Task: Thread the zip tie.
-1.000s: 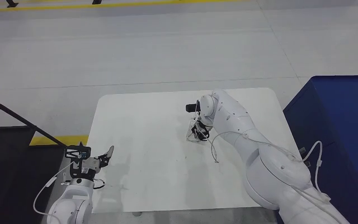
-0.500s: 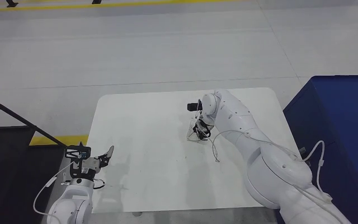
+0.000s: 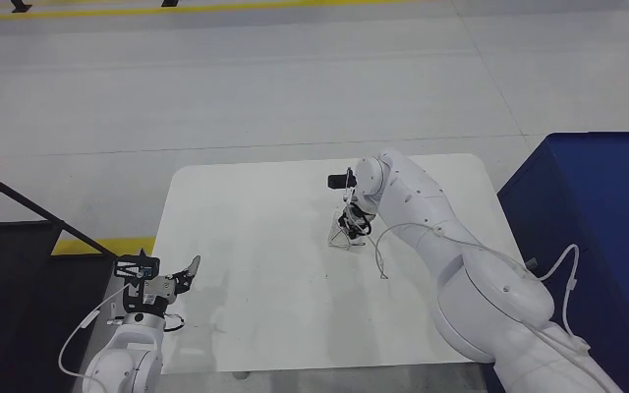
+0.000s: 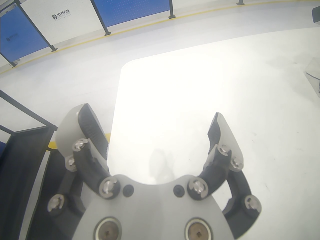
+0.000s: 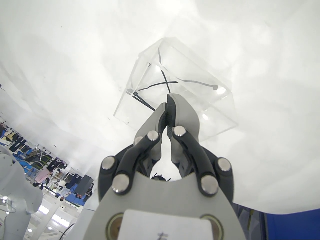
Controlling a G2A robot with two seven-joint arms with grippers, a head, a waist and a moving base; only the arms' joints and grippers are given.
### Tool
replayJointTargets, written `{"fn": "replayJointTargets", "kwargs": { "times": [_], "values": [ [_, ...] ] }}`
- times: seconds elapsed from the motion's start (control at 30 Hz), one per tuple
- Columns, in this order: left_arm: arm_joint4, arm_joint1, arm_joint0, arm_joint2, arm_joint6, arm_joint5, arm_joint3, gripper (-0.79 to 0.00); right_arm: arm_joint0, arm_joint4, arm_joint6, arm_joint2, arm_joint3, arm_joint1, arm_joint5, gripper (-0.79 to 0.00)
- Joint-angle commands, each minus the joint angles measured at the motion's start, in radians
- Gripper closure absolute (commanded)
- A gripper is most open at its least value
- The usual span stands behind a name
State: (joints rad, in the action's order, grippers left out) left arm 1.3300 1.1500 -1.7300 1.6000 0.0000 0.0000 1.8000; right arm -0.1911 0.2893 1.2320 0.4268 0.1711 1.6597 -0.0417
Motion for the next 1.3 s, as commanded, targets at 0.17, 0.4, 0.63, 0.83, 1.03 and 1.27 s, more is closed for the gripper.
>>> {"fn": "replayJointTargets", "kwargs": {
  "times": [0.17, 0.4, 0.63, 0.83, 1.03, 1.27],
  "values": [
    [0.000, 0.000, 0.000, 0.000, 0.000, 0.000, 0.000, -0.785, -0.008, 0.076, -0.023, -0.025, 0.032, 0.019, 0.061, 0.000],
    [0.000, 0.000, 0.000, 0.000, 0.000, 0.000, 0.000, -0.785, -0.008, 0.145, -0.019, -0.048, 0.035, 0.047, 0.108, 0.000],
    [0.000, 0.000, 0.000, 0.000, 0.000, 0.000, 0.000, -0.785, -0.012, 0.155, -0.017, -0.046, 0.018, 0.066, 0.087, -0.022],
    [0.000, 0.000, 0.000, 0.000, 0.000, 0.000, 0.000, -0.785, -0.012, 0.155, -0.017, -0.046, 0.018, 0.066, 0.087, -0.095],
    [0.000, 0.000, 0.000, 0.000, 0.000, 0.000, 0.000, -0.785, -0.012, 0.155, -0.017, -0.046, 0.018, 0.066, 0.087, -0.139],
    [0.000, 0.000, 0.000, 0.000, 0.000, 0.000, 0.000, -0.785, -0.012, 0.155, -0.017, -0.046, 0.018, 0.066, 0.087, 0.000]
  ]
}}
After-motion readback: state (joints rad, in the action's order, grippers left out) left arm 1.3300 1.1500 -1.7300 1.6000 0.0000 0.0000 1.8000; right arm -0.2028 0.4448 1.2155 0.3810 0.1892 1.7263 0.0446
